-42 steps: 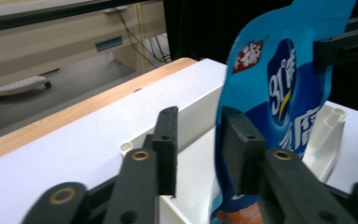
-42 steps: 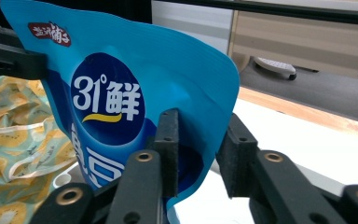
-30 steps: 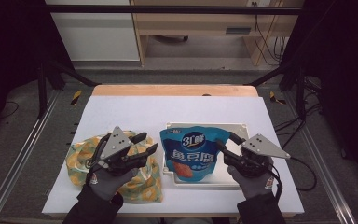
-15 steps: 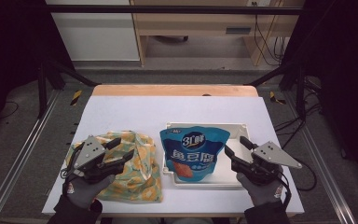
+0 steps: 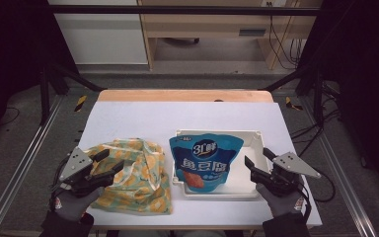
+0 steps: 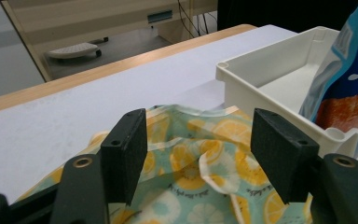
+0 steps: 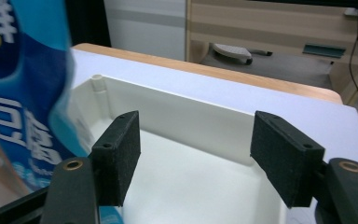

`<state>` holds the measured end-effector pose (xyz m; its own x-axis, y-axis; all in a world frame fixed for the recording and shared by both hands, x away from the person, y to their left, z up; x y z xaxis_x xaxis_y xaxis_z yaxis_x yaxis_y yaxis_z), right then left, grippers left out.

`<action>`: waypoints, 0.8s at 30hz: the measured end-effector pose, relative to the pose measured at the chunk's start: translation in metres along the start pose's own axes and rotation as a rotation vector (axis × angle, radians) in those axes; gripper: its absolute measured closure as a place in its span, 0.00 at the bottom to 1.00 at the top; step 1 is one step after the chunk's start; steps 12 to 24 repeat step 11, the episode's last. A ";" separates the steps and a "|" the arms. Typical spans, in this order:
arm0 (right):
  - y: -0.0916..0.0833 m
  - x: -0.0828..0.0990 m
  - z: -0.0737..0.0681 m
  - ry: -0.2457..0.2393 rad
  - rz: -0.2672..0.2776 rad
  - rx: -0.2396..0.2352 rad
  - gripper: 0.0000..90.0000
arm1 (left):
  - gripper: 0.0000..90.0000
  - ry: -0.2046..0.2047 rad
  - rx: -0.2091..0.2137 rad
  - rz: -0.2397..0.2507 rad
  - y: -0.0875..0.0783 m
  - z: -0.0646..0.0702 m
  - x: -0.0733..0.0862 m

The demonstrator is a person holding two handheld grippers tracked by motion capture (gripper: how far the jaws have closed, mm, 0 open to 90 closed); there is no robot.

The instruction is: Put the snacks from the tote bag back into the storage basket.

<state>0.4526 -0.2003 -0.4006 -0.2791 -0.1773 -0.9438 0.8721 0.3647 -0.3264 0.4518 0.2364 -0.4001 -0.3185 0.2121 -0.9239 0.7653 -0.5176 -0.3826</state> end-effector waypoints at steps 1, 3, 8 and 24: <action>0.001 0.001 0.002 0.002 0.000 0.007 0.36 | 0.40 -0.008 -0.007 0.000 -0.001 -0.003 0.002; 0.001 0.004 0.007 0.008 -0.009 0.021 0.35 | 0.40 -0.026 -0.017 -0.004 -0.004 -0.010 0.006; 0.002 0.011 0.016 0.015 -0.026 0.049 0.35 | 0.40 -0.059 -0.038 -0.013 -0.009 -0.024 0.017; 0.004 0.015 0.019 0.013 -0.041 0.064 0.35 | 0.41 -0.074 -0.040 -0.017 -0.012 -0.029 0.024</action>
Point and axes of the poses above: each handheld gripper's, and its own axes: y roughly forward along the jaws, x roughly out of its underside, z roughly to its right, the point moved 7 cm from there along y, roughly forward along the jaws, and after that the axes turned 3 degrees about -y, right-handed, at the moved point
